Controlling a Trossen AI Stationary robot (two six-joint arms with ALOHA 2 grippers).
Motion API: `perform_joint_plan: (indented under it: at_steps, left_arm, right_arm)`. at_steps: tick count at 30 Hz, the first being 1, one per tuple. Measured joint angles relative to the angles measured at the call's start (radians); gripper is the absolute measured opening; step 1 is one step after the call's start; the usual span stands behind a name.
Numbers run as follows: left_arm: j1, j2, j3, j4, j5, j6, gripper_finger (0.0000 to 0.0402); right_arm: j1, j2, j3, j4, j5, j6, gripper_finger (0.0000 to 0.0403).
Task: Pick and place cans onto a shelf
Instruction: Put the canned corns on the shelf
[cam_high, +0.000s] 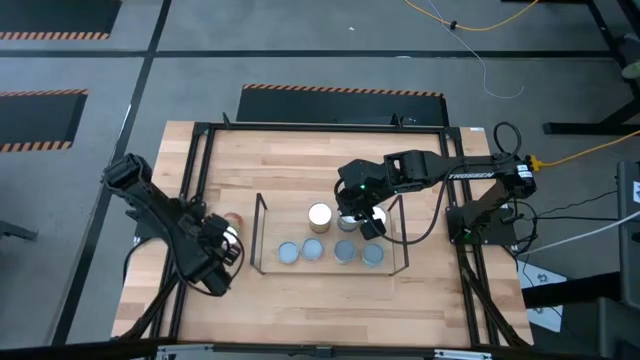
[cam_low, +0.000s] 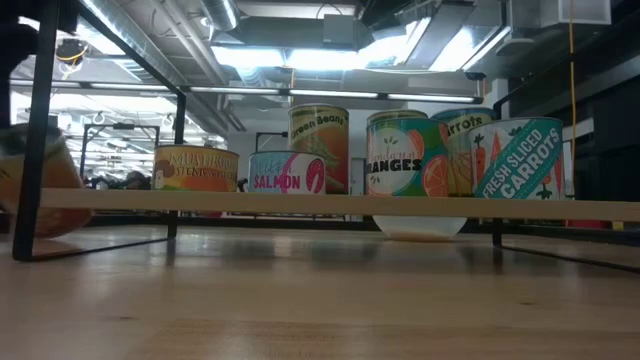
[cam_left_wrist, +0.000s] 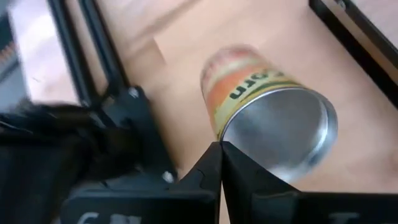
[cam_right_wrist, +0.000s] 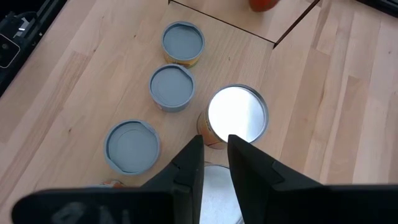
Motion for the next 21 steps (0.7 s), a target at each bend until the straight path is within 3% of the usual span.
perform_joint_plan:
  at_steps: [21]
  left_arm:
    - [0.312, -0.001, 0.016, -0.039, -0.167, 0.403, 0.0000]
  right_arm:
    - [0.000, 0.000, 0.000, -0.003, 0.000, 0.004, 0.0078]
